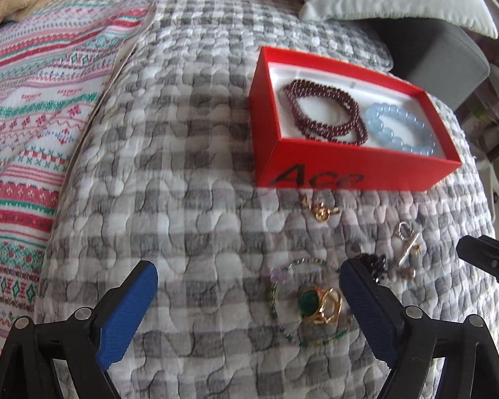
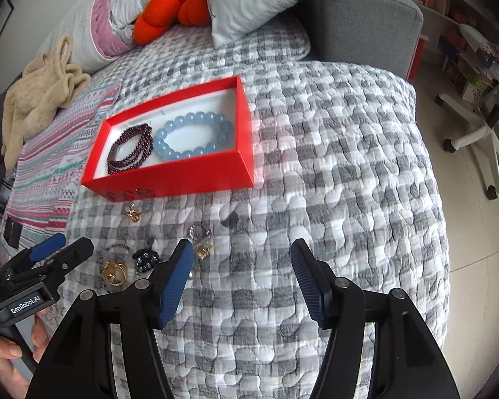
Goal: Organize jewelry
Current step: 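Grasp the gold green-stone ring with the left tool while the right tool reaches the black clip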
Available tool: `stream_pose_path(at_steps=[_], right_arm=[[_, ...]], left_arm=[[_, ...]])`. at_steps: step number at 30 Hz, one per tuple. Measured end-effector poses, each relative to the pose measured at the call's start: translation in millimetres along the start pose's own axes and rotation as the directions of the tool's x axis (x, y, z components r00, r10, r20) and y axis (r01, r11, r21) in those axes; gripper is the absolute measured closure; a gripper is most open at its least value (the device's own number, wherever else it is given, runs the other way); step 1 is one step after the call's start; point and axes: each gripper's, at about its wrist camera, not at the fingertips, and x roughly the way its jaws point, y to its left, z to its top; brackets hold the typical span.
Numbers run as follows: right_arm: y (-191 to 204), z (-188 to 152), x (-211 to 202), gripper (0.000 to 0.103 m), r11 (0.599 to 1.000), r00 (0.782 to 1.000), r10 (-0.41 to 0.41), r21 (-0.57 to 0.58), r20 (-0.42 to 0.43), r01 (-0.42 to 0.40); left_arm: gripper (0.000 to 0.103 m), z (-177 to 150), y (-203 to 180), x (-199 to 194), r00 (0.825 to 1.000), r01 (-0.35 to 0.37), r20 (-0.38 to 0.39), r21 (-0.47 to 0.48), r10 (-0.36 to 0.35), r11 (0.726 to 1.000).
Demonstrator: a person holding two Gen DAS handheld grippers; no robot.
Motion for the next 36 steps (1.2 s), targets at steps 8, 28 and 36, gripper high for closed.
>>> stream_pose_path(at_steps=[8,28,36], right_arm=[[-12,-15,13,0.039,0.997,0.996,-0.068,0.025,-0.049,0.07],[3,-16,17,0.039,0.999,0.997,-0.051,-0.014,-0.055,0.05],[22,-14,14,0.039,0.999,0.998,0.047,-0.02,-0.051,-0.048]], left_arm=[[0.02,-13,-1,-8,0.996,0.086,-0.019,0.019,-0.086,0.996],[0.078,-18,-42,17,0.995,0.081,-0.067,0.181,-0.069,0.98],[0.086,-9,-22,-9,0.993,0.112,0.011,0.119,-0.114,0.987]])
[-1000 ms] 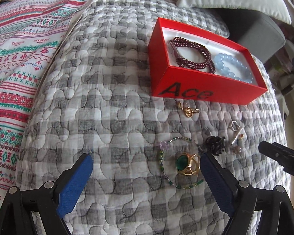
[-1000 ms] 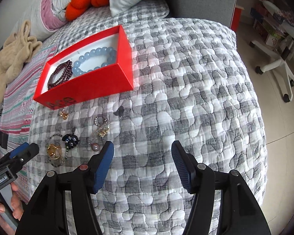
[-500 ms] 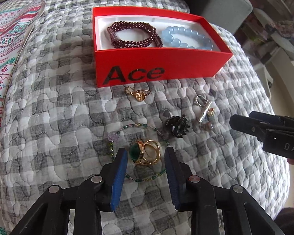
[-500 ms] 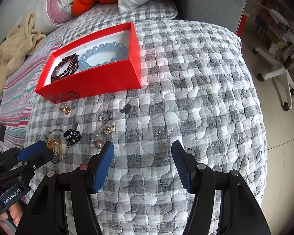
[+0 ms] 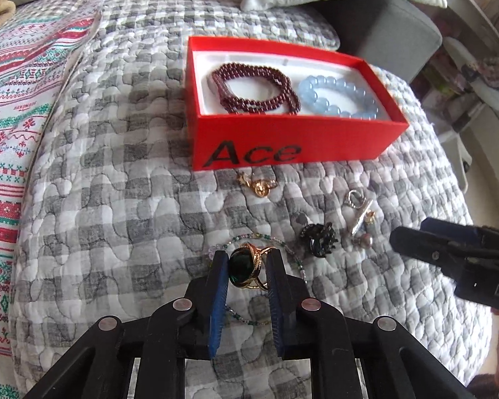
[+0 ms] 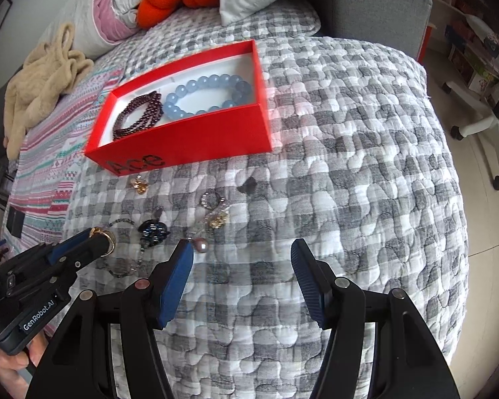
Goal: Organize jewelry
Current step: 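Grasp the gold green-stone ring with the left tool while the right tool reaches the black clip, then set the ring on the garnet bracelet while the right tool places the black clip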
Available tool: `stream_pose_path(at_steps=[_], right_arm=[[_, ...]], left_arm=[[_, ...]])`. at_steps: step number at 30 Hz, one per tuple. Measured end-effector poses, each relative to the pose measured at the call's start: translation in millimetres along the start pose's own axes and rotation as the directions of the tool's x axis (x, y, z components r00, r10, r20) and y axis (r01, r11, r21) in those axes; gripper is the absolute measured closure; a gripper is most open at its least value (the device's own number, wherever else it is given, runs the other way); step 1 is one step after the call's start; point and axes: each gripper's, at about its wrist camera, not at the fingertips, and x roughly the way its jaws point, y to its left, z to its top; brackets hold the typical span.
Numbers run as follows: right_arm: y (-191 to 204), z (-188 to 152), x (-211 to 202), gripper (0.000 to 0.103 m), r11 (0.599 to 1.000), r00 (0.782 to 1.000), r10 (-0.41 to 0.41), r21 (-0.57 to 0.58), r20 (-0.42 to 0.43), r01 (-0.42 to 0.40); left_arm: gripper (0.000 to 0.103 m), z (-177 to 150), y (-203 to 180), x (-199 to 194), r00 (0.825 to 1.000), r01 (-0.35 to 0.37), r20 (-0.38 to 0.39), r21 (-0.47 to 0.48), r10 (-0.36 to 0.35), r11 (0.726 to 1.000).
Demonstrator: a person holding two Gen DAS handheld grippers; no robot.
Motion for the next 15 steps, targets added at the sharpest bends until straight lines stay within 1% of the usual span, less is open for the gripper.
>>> stream_pose_path(at_steps=[2,4,6,10,12,13,14,15], right_arm=[[8,0,-2,0.039,0.999,1.0,0.03,-0.025,0.006,-0.03],[16,2,-3,0.039,0.998,0.999,0.035,-0.053,0.016,-0.034],[20,3,-1,0.039,0.996,0.998,0.053,-0.067,0.016,-0.052],[30,6,4,0.04,0.991,0.994,0.11,-0.075,0.021,-0.108],[34,8,5,0.046,0.989,0.991,0.13,-0.074,0.032,-0.128],[38,9,6,0.054,0.987,0.989,0.141,-0.076,0.032,-0.139],[41,10,6,0.057,0.985,0.987,0.155,-0.08,0.031,-0.152],[44,11,7,0.057,0.983,0.986,0.167,-0.087,0.029,-0.164]], left_arm=[[0.086,3,6,-8,1.0,-0.008,0.029,-0.016,0.008,1.0],[0.086,3,11,-14,0.999,-0.009,0.049,-0.03,0.011,1.0],[0.086,2,17,-16,0.999,-0.001,0.05,-0.042,0.003,0.999],[0.086,0,23,-15,0.999,-0.017,0.046,-0.028,0.018,0.999],[0.086,-1,26,-15,0.999,-0.017,0.041,-0.028,0.019,0.999],[0.086,-1,28,-14,0.999,-0.019,0.039,-0.03,0.02,0.999],[0.086,-1,29,-14,0.999,-0.019,0.037,-0.034,0.02,0.999],[0.086,-2,30,-14,0.999,-0.014,0.035,-0.039,0.015,0.999]])
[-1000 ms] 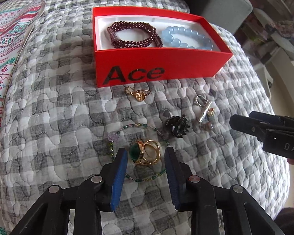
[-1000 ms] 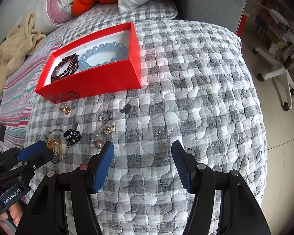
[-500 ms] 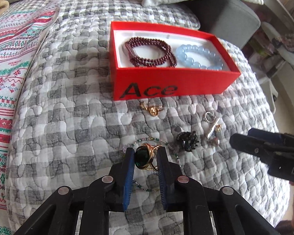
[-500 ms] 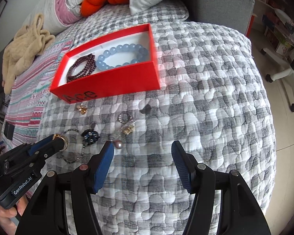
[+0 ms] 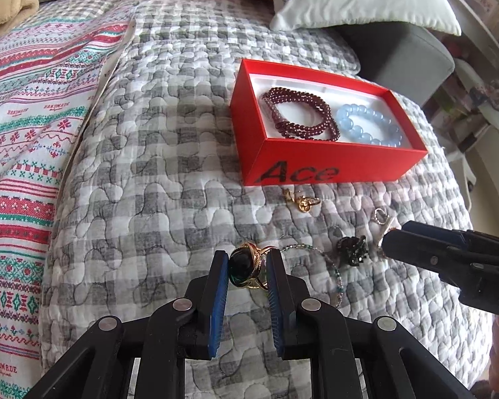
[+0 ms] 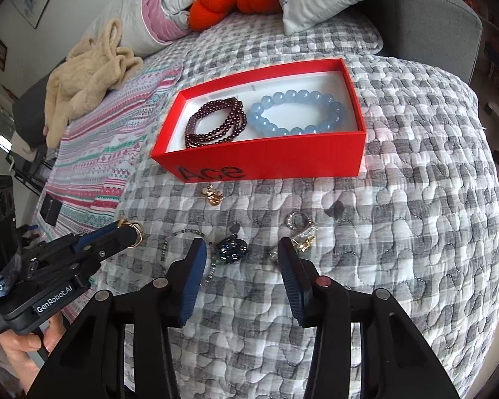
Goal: Organize jewelry
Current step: 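Set the ring on the garnet bracelet while the right tool places the black clip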
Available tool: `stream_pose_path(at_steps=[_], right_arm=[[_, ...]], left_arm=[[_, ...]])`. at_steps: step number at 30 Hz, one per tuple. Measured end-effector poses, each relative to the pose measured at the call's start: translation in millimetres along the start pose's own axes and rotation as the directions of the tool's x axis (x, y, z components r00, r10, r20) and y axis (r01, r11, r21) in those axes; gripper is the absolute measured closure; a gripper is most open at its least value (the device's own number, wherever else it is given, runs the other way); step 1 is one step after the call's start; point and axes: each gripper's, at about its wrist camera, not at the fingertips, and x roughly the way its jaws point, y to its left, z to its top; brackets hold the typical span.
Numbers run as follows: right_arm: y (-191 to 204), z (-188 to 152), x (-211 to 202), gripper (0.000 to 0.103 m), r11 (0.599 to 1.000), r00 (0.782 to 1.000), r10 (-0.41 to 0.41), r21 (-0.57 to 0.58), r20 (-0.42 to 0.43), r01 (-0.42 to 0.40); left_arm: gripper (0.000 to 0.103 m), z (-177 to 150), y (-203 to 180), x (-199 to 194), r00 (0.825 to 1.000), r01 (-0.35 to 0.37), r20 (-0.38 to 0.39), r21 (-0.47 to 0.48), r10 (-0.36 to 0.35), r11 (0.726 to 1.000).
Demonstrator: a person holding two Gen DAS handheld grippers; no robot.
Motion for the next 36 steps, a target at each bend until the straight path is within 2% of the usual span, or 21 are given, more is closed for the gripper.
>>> stream_pose_path(at_steps=[10,15,17,24,36], right_arm=[[11,3,28,0.063,0.999,0.998,-0.043,-0.03,-0.055,0.041],[11,0,38,0.071,0.997,0.994,-0.067,-0.037,-0.082,0.064],[11,0,40,0.078,0.996,0.993,-0.083,-0.048,-0.085,0.079],[14,2,29,0.078,0.994,0.994,-0.093,-0.064,-0.054,0.09],[-9,18,-9,0.078,0.998,0.998,-0.059,0.009,0.035,0.059]], left_arm=[[0.086,1,2,-1,1.0,-0.002,0.002,0.003,0.002,1.0],[0.086,0,2,1,1.0,-0.003,-0.002,0.005,0.003,1.0],[0.086,1,1,2,1.0,-0.004,-0.002,0.007,0.004,1.0],[0.086,2,-2,1,1.0,0.001,0.006,0.01,-0.001,1.0],[0.086,16,-5,-7,0.996,0.036,0.079,0.004,-0.036,0.999]])
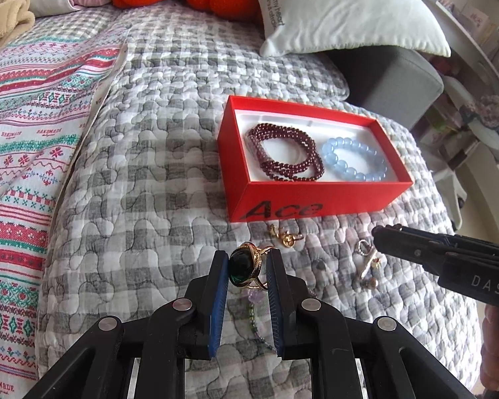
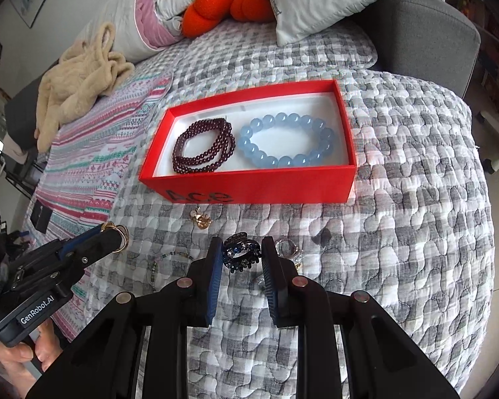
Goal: Organize jewelry
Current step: 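Set the ring on the garnet bracelet while the right tool places the black clip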
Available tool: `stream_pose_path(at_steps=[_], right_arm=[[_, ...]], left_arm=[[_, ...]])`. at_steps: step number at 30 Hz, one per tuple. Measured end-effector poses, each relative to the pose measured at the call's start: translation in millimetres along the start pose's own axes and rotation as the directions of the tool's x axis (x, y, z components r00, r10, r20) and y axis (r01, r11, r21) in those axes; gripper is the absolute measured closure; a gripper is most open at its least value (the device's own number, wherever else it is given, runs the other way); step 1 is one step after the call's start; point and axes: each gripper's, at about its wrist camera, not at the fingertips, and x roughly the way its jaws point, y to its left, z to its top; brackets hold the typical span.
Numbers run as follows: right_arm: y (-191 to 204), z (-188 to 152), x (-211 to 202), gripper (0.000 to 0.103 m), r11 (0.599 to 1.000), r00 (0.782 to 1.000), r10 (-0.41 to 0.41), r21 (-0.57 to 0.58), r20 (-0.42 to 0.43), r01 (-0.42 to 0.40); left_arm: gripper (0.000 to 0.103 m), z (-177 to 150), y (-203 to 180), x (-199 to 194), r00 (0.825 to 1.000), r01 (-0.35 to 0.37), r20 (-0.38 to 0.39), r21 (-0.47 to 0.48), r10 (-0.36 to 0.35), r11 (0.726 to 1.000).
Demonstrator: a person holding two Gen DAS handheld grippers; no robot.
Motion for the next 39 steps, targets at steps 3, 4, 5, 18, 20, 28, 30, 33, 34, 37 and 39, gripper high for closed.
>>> stream_pose_path(at_steps=[3,4,5,18,20,28,30,33,34,37,39], right_arm=[[-7,7,-9,0.078,1.0,1.0,-0.002,0.016,0.031,0.001],[-8,10,-12,0.078,1.0,0.999,-0.004,0.019,0.045,0.004],[-11,12,-15,0.078,1.0,0.998,-0.008,0.02,0.059,0.007],[-28,41,-19,0.078,1.0,0.986,0.01,0.004,0.166,-0.011],[-31,43,-16,0.078,1.0,0.985,0.014,0.0,0.172,-0.014],[-42,46,-6,0.078,1.0,0.984,0.028,-0.003,0.178,-0.028],[-45,46,-5,0.078,1.0,0.985,0.023,-0.003,0.174,-0.023],[-48,47,-3,0.078,1.0,0.985,0.019,-0.004,0.169,-0.019],[-48,46,-3,0.078,1.0,0.985,0.018,-0.005,0.169,-0.018],[-48,44,-4,0.078,1.0,0.986,0.016,-0.006,0.168,-0.015],[-48,44,-4,0.078,1.0,0.986,0.013,-0.009,0.169,-0.012]], left_arm=[[0.086,5,-2,1,1.0,0.007,0.017,0.002,-0.007,1.0],[0.086,7,-3,1,1.0,0.009,0.024,0.006,-0.009,1.0],[0.086,9,-5,2,0.999,0.01,0.031,0.01,-0.01,1.0],[0.086,41,-33,27,0.99,0.032,0.133,0.087,-0.044,0.996],[0.086,45,-36,34,0.988,0.024,0.15,0.102,-0.039,0.994],[0.086,52,-39,66,0.988,-0.038,0.154,0.118,0.02,0.992],[0.086,52,-40,71,0.987,-0.05,0.158,0.123,0.03,0.991],[0.085,52,-43,74,0.986,-0.066,0.16,0.134,0.044,0.989],[0.085,52,-44,74,0.985,-0.072,0.163,0.137,0.049,0.988],[0.085,51,-46,74,0.985,-0.084,0.165,0.146,0.059,0.986],[0.082,51,-46,73,0.985,-0.086,0.161,0.147,0.062,0.985]])
